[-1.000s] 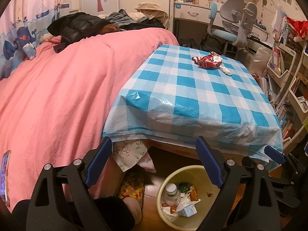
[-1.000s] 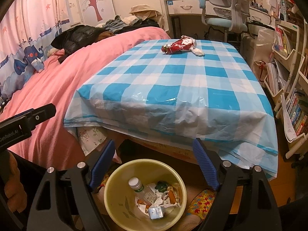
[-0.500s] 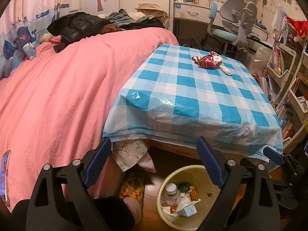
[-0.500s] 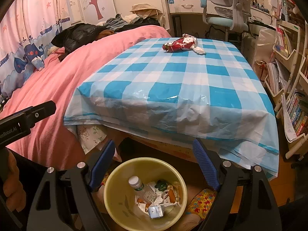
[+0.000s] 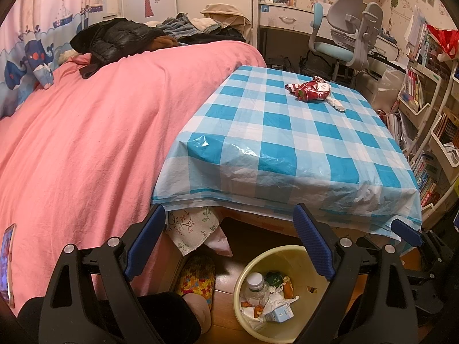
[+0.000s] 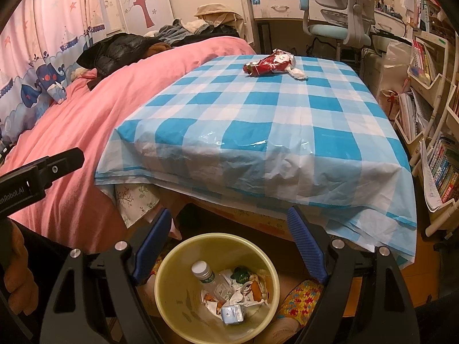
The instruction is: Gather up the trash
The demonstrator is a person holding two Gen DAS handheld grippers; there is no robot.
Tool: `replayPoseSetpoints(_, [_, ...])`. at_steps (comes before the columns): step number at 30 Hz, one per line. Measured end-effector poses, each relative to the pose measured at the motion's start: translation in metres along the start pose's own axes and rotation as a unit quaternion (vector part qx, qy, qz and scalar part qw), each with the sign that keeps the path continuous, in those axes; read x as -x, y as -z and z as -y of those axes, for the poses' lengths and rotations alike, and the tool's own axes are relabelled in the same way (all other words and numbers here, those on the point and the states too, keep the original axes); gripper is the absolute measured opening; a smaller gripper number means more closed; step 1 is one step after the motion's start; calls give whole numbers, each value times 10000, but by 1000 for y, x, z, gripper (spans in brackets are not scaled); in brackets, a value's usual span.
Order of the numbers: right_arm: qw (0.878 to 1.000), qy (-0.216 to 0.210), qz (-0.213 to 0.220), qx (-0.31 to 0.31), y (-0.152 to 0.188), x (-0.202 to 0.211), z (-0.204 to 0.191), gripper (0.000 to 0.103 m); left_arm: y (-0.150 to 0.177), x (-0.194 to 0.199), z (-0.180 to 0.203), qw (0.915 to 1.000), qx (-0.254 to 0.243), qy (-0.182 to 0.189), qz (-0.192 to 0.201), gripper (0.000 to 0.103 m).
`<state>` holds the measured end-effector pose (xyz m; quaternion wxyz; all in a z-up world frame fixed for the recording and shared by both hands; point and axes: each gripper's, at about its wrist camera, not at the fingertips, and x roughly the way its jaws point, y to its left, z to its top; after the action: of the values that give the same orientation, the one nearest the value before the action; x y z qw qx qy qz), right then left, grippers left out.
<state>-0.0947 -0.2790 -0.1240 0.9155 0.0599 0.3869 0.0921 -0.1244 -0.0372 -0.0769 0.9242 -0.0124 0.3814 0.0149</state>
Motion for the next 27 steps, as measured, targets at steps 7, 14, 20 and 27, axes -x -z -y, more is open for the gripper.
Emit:
replayPoseSetpoints(7, [10000, 0, -12, 8, 1, -1, -1, 79, 0, 0, 0, 10000, 0, -2, 0, 87])
replayPoseSetpoints(14, [10000, 2, -13, 14, 1, -1, -1, 79, 0, 0, 0, 10000, 1, 0, -2, 87])
replayPoseSetpoints(20, [10000, 3, -15, 14, 1, -1, -1, 79, 0, 0, 0, 10000, -1, 1, -2, 87])
replayPoseSetpoints(27, [10000, 6, -17, 14, 1, -1, -2, 79, 0, 0, 0, 10000, 3, 0, -1, 88])
